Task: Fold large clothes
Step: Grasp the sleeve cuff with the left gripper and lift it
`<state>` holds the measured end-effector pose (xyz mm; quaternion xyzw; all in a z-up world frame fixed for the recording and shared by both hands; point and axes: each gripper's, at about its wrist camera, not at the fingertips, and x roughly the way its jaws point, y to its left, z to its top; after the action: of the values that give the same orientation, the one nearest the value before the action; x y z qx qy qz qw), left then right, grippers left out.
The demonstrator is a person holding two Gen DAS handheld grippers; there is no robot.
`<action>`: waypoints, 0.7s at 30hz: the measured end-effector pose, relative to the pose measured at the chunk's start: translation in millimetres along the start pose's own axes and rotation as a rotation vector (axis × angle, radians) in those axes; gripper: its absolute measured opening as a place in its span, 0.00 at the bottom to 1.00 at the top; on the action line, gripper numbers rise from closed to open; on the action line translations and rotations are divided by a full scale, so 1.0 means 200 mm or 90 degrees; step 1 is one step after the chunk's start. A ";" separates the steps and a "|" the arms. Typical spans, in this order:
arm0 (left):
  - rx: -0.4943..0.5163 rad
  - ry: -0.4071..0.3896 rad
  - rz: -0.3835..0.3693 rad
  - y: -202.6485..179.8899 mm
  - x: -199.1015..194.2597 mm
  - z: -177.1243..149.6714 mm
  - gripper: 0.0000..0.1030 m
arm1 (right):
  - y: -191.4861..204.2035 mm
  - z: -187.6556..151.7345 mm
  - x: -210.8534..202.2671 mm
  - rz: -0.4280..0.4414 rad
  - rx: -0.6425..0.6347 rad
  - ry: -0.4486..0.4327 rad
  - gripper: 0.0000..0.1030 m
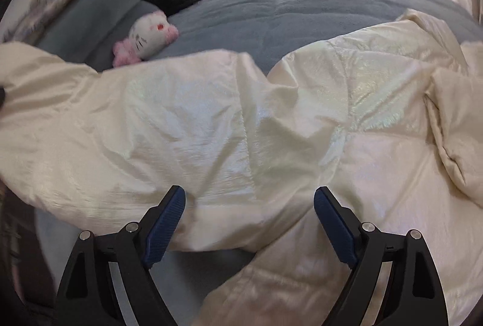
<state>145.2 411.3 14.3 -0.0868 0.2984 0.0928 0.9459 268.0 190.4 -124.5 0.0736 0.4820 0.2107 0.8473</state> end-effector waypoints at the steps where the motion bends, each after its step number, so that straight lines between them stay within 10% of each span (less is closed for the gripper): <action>1: 0.014 -0.001 0.001 -0.05 -0.05 0.01 0.05 | 0.00 0.00 -0.05 0.007 0.002 -0.006 0.86; 21: 0.133 0.029 -0.113 -1.19 -0.45 -0.07 0.05 | -0.76 -0.33 -1.14 -0.085 0.155 -0.178 0.86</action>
<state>120.2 166.0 81.1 -0.0158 0.3193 -0.0245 0.9472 153.3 -48.9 -29.0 0.1717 0.3854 0.0817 0.9030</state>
